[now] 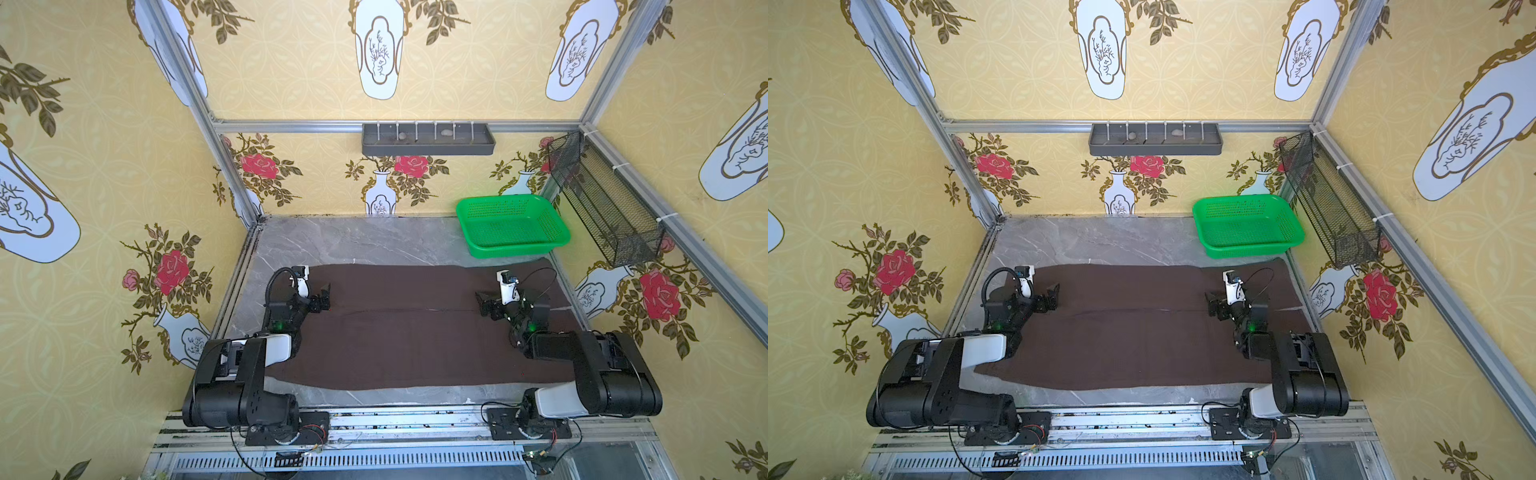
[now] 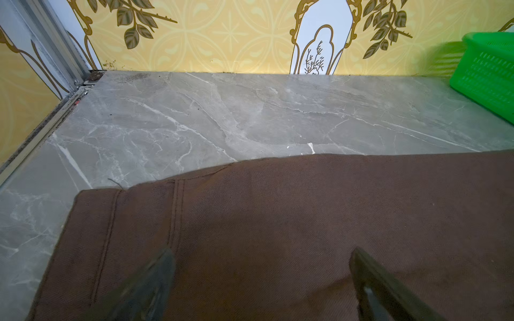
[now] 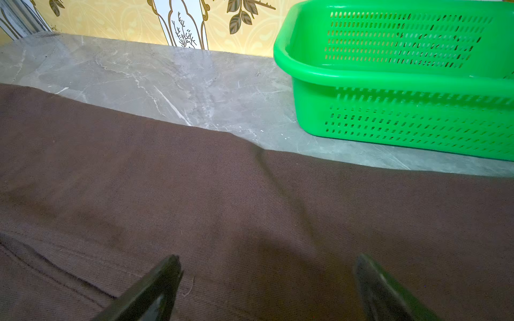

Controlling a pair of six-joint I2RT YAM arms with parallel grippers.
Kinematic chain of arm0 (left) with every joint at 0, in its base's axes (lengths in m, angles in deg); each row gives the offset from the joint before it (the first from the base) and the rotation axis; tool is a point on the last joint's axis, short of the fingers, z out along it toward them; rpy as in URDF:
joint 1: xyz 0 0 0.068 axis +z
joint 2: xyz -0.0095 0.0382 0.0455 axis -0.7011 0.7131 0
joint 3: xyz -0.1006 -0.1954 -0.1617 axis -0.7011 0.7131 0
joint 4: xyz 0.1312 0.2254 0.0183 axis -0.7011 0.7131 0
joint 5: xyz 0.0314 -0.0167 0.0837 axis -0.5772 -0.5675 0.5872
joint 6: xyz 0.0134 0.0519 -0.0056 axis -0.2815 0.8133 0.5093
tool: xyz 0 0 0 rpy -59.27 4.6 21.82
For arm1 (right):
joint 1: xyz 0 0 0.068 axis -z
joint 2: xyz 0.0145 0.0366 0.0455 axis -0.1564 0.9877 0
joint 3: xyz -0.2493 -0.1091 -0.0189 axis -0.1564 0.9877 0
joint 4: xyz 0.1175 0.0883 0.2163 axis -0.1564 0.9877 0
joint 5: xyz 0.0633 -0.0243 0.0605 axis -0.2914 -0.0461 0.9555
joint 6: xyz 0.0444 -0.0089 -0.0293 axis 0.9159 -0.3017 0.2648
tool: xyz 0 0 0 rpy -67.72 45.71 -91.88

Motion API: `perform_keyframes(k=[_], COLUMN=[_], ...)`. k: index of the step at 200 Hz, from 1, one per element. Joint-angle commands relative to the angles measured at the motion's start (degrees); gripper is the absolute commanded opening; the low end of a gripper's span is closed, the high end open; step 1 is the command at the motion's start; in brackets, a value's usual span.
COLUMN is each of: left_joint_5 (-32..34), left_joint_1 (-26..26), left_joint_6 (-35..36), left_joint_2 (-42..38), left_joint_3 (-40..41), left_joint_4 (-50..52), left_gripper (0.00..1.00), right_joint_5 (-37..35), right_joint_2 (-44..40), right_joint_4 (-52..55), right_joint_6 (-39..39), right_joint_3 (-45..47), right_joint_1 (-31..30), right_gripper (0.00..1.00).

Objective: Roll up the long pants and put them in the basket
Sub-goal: Fold the long pant at the center of the board.

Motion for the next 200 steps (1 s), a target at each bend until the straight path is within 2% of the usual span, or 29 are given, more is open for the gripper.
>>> perform_keyframes(k=[1, 173, 179, 189, 200], left_joint_5=[-0.2, -0.5, -0.7, 3.3, 11.7], left_joint_1=[0.0, 0.0, -0.1, -1.3, -3.2], left_joint_6=[0.7, 0.8, 1.3, 1.0, -1.9], left_joint_2=[0.1, -0.4, -1.6, -5.3, -7.3], left_joint_3=[0.1, -0.1, -1.4, -6.7, -16.0], left_joint_4=[-1.1, -1.2, 1.7, 15.0, 31.5], left_gripper=[0.99, 0.99, 0.99, 0.99, 0.99], right_joint_5=[0.2, 0.0, -1.1, -6.2, -14.0], right_joint_2=[0.0, -0.1, -0.3, -1.9, -4.7], right_joint_4=[-0.8, -0.7, -0.8, 3.9, 21.2], right_joint_6=[0.0, -0.1, -0.1, -0.1, -0.2], right_joint_3=[-0.2, -0.3, -0.2, -2.3, -9.9], right_joint_1=[-0.1, 0.0, -0.3, -2.2, -5.1], right_gripper=[0.98, 0.98, 0.98, 0.98, 0.98])
